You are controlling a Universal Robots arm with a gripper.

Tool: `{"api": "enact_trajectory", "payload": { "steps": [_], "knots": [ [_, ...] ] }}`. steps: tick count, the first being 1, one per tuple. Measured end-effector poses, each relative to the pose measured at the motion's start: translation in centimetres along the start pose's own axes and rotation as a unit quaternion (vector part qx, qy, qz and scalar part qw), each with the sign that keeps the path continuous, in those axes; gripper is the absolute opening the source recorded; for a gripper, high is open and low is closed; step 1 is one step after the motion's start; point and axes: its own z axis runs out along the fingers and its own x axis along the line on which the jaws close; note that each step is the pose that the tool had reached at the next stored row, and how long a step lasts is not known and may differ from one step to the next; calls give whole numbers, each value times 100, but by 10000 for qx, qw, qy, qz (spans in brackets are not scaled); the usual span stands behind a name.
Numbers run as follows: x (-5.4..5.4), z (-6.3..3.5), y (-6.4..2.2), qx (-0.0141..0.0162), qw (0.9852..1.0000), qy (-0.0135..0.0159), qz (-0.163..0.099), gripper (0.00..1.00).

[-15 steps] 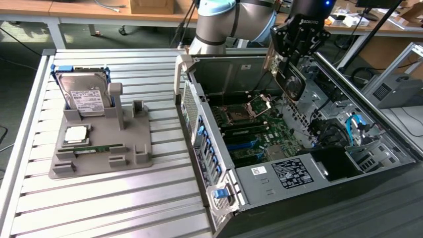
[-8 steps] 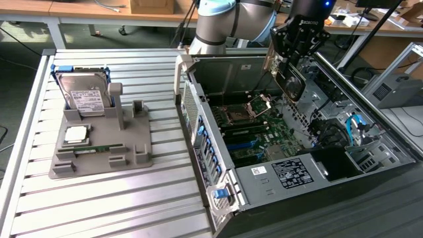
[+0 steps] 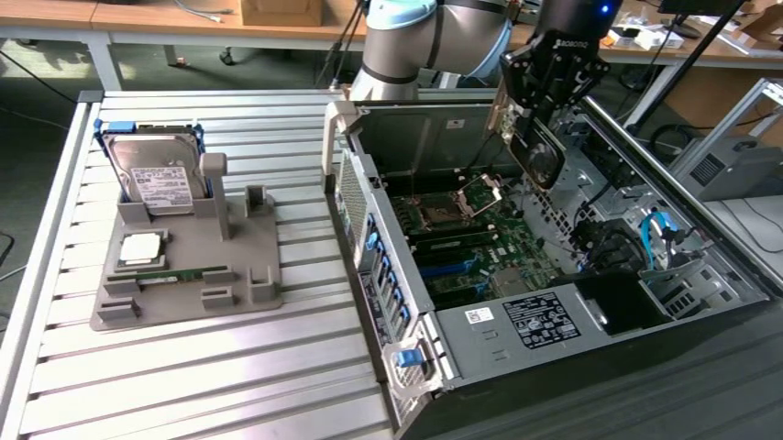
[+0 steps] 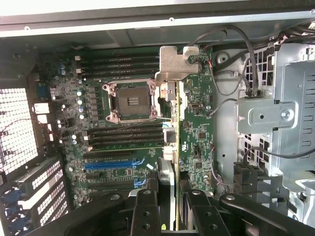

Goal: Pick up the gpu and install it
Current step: 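Pick up the gpu and move the gpu toward the slot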

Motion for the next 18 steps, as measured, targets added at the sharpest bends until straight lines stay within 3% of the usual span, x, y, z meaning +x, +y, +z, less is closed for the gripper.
{"api": "enact_trajectory", "payload": {
  "steps": [18],
  "knots": [
    [0, 42, 5, 0, 10000, 0, 0, 27]
  ]
}}
